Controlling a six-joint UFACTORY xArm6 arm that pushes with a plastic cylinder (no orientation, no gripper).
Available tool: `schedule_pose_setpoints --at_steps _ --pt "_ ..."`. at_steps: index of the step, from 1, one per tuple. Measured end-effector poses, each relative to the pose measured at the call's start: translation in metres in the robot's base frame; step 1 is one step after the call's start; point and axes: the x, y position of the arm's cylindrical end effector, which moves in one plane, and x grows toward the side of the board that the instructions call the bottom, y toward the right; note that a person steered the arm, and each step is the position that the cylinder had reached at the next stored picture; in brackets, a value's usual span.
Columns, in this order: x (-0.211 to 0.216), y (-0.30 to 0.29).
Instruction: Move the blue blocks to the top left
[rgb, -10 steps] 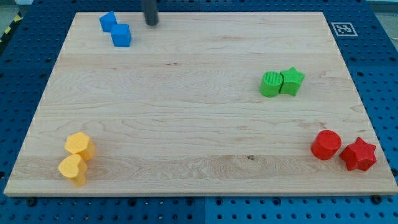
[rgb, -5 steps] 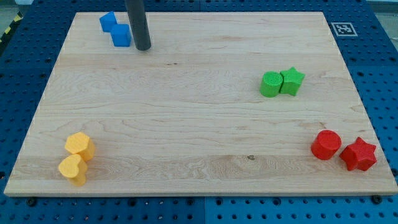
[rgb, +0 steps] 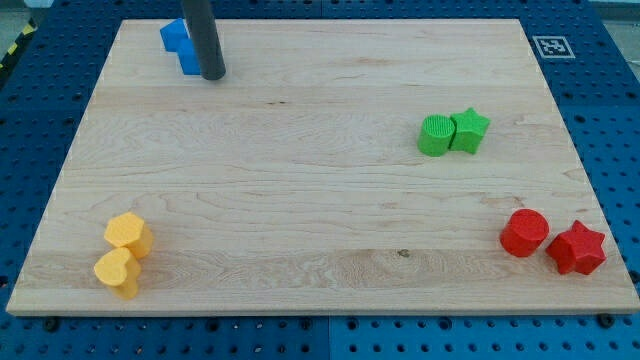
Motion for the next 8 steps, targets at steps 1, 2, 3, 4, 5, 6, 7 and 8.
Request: schedule_pose_setpoints --at_steps 1,2,3,4,5,6,7,8 --pt "0.001 -0.01" --pt "0.019 -0.01" --pt "0.02 -0.013" --pt "0.02 -0.022" --pt "0.015 -0.031" --pt "0.006 -0.031" --pt "-0.003 -0.031" --pt "-0.012 -0.031"
